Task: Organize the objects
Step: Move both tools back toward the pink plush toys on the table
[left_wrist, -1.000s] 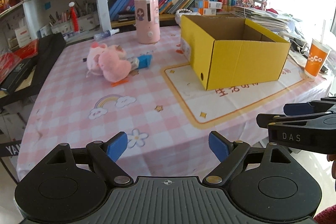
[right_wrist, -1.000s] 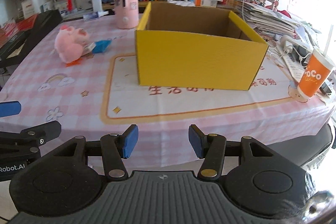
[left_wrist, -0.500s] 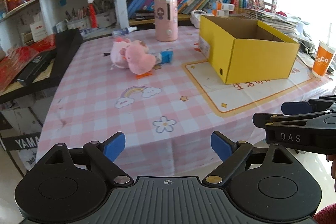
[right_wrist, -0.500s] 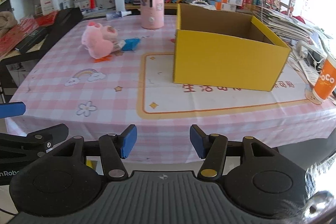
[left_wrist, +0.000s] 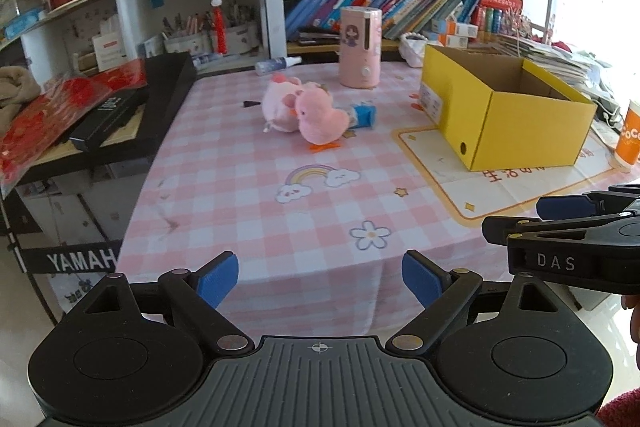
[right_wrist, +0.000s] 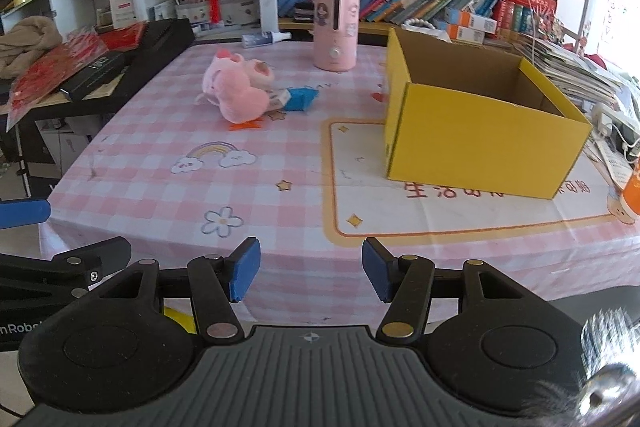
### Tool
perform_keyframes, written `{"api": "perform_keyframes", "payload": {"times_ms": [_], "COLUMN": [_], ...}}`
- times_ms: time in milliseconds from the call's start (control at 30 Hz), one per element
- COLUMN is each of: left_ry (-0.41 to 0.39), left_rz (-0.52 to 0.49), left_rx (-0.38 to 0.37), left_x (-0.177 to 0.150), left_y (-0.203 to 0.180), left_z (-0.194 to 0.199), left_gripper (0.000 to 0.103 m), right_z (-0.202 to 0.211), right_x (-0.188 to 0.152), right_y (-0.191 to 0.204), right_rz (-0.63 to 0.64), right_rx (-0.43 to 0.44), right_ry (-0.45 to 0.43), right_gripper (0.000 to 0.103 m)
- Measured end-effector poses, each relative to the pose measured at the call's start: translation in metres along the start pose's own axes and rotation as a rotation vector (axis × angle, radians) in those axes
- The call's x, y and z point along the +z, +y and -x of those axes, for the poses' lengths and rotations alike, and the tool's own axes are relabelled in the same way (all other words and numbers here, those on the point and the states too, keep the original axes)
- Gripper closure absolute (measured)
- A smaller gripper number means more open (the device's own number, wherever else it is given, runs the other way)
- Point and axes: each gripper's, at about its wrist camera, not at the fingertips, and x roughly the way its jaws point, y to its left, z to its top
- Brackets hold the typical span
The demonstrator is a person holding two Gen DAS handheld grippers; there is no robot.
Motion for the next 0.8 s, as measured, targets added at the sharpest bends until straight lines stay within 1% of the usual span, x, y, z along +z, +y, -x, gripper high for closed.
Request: {"api": "perform_keyframes", "payload": {"times_ms": [233, 433, 567, 800], "left_ry": [-0.008, -0.024, -0.025, -0.016], "left_rz": [0.011, 0.021, 0.025, 0.045], "left_rx": [0.006, 0.004, 0.005, 0.012], "left_x": [0.000, 0.004, 0.009, 0.025], "left_y": [0.013, 0.016, 0.017, 0.021], "left_z": [0.002, -0.002, -0.009, -0.031], "left_gripper": [0.012, 0.012, 0.012, 0.012], "right_z": [0.000, -0.004, -0.010, -0.033], "right_x": [0.002, 0.008, 0.013, 0.029], "right_y": [0.017, 0.020, 0.021, 0.018], "right_rz": [0.016, 0.023, 0.030, 0.045], "right_rx": [0.011, 0.008, 0.009, 0.021], "right_ry": [-0.008, -0.014, -0.017, -0.007], "right_gripper": [0.048, 0.048, 0.048, 0.048]}}
